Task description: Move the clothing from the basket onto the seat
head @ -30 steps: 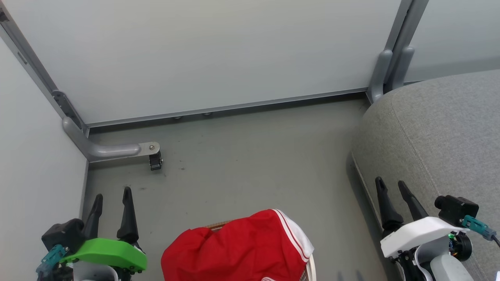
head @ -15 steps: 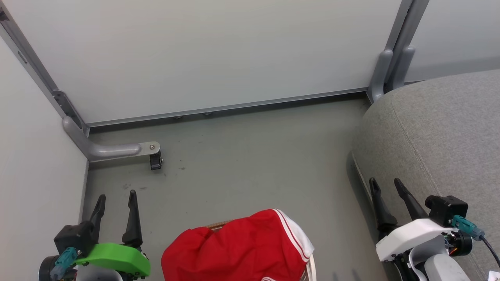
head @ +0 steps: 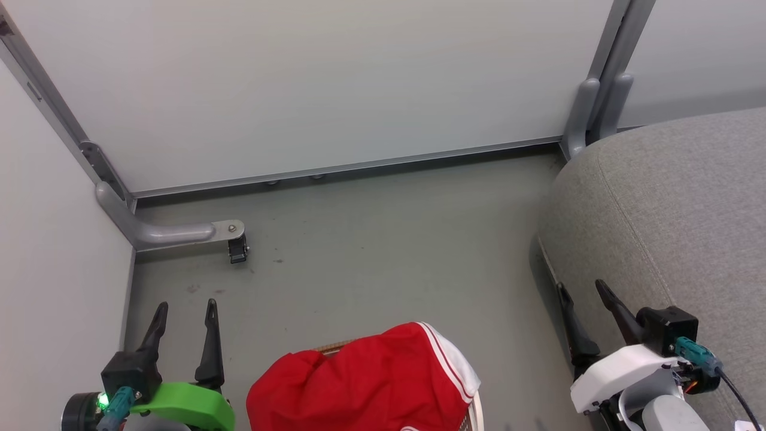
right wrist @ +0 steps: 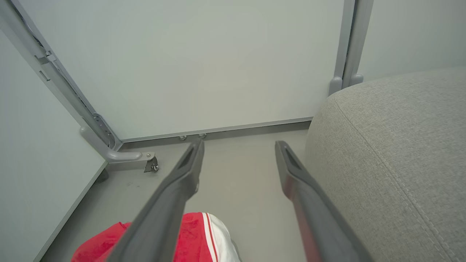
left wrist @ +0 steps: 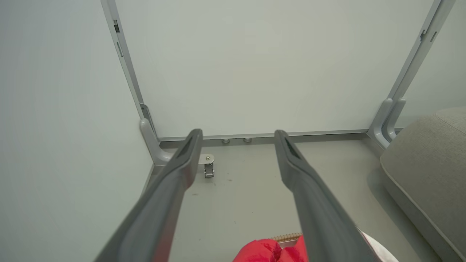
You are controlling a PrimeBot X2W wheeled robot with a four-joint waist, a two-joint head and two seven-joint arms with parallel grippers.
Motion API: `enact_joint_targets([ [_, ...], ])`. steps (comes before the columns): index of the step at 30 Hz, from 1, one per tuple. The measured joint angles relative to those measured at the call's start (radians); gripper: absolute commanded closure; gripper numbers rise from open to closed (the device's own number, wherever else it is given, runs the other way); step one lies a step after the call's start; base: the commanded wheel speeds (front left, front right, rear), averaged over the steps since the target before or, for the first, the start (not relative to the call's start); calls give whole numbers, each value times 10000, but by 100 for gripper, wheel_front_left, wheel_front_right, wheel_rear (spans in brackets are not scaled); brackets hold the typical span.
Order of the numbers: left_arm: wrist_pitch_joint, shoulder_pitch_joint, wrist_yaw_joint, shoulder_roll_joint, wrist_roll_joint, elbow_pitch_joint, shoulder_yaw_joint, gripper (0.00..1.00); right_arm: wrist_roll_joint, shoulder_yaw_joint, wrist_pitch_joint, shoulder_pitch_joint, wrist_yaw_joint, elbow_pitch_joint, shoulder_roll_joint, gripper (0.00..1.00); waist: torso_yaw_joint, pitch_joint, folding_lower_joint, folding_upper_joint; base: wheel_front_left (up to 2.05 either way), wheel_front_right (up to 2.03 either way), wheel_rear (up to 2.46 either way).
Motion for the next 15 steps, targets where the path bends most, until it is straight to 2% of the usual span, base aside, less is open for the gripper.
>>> enact_joint_targets([
  [15, -288, 103, -42, -84, 1070, 242, -8, 0, -928, 157, -272, -2, 2, 316, 25, 0, -32, 105, 0, 0, 0, 0, 0],
])
